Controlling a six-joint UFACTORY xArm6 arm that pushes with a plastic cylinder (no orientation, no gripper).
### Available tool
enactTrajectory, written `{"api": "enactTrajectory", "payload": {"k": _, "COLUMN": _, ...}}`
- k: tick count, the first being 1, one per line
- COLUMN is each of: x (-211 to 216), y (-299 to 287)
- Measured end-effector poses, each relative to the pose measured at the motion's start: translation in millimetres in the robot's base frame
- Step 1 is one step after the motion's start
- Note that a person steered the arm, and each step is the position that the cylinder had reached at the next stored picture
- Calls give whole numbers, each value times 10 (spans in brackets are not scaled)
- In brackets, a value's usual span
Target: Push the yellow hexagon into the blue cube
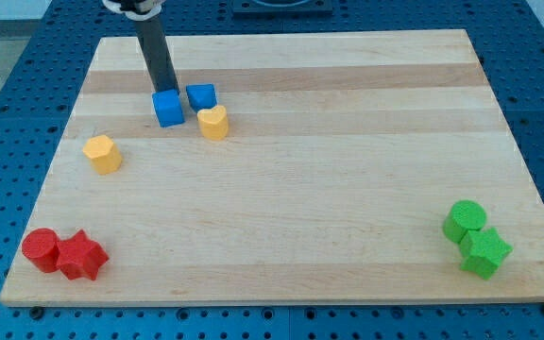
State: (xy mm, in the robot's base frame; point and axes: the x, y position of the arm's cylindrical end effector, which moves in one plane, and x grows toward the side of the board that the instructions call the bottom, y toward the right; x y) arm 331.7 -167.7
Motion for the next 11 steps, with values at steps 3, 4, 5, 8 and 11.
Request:
{"api": "enactTrajectory", "payload": {"k": 3, "x": 370, "y": -1201}}
{"api": "enactTrajectory", "payload": {"k": 4, "x": 1149, "y": -1280}}
{"api": "enactTrajectory", "payload": {"k": 5, "x": 1360, "y": -1114}}
{"api": "enactTrajectory", "payload": {"k": 8, "x": 1140, "y": -617}}
{"api": "enactTrajectory", "payload": {"k": 11, "x": 1205, "y": -352}}
